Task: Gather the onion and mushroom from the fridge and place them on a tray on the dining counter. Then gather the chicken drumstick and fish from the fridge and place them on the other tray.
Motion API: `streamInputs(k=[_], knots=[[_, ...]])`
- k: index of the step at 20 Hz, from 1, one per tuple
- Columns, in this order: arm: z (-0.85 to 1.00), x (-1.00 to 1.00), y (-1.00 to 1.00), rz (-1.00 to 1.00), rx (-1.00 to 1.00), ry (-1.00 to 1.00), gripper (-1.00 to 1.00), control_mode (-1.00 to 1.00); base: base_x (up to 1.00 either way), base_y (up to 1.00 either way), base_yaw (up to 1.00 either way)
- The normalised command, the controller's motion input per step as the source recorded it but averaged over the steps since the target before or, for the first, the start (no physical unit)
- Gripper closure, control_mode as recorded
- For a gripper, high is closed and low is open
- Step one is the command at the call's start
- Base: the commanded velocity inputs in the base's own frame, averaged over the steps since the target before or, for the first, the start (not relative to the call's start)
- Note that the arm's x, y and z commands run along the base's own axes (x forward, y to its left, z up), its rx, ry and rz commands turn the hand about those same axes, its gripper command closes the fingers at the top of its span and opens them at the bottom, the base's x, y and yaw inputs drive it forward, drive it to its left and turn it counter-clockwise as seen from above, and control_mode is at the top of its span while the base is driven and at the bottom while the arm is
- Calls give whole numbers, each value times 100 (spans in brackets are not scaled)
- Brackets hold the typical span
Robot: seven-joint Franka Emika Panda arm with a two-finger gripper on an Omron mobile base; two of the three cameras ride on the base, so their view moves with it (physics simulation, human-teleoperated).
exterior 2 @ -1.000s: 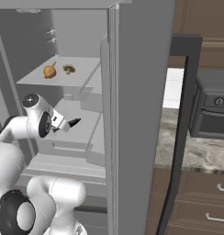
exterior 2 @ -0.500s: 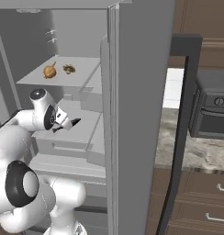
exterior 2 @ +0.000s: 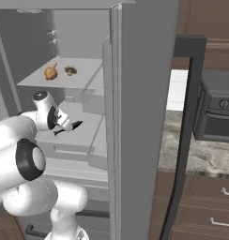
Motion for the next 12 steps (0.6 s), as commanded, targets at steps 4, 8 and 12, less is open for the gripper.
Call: streamInputs(k=[4,8,12], knots=[[-24,17,5,-1,0,0,-100,-100,0,0,0],[-15,13,0,-6,0,0,-100,-100,0,0,0],[-10,25,0,-6,0,0,-100,-100,0,0,0]])
